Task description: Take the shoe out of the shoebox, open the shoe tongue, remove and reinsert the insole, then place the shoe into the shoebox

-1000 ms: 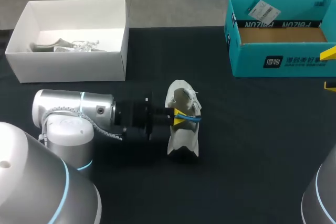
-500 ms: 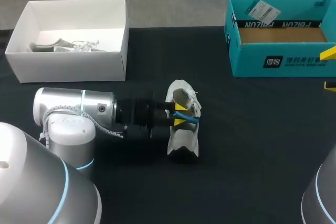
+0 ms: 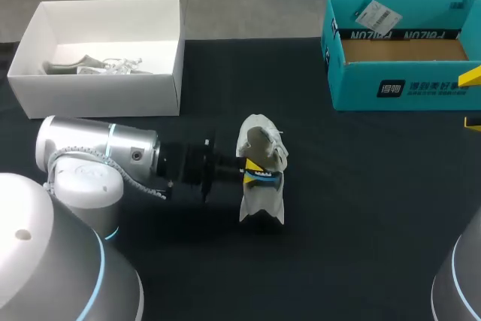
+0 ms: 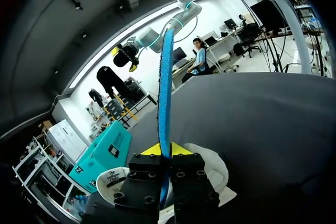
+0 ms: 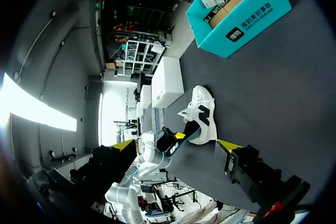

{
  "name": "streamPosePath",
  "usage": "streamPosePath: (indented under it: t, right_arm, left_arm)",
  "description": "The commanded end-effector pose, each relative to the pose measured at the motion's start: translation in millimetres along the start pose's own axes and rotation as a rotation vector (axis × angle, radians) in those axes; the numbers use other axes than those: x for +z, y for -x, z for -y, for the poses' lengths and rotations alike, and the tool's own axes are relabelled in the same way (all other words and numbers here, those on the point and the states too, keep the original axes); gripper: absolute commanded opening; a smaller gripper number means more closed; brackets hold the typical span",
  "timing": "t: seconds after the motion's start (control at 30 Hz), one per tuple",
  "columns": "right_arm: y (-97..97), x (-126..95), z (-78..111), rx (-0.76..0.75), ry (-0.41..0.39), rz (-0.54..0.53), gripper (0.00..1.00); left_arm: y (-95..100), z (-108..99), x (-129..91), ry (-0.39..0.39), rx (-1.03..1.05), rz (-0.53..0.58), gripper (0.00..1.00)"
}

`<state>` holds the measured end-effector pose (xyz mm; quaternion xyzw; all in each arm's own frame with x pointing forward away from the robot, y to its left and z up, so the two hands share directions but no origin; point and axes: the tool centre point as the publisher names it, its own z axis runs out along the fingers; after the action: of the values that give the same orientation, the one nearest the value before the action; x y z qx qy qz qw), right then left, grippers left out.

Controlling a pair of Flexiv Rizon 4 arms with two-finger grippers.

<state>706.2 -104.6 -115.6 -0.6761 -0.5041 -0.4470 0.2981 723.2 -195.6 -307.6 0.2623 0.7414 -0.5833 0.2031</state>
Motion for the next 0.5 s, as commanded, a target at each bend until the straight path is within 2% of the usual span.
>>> streamPosePath:
  t: [0.03, 0.5]
  right_arm:
    - [0.2, -0.1, 2.0, 0.001, 0.003, 0.003, 1.0]
    - [0.2, -0.1, 2.0, 0.001, 0.003, 0.003, 1.0]
  left_arm:
    - [2.0, -5.0, 7.4, 0.02, -0.005, -0.002, 0.0]
    - [14.4, -41.2, 17.9, 0.092, -0.039, 0.061, 0.0]
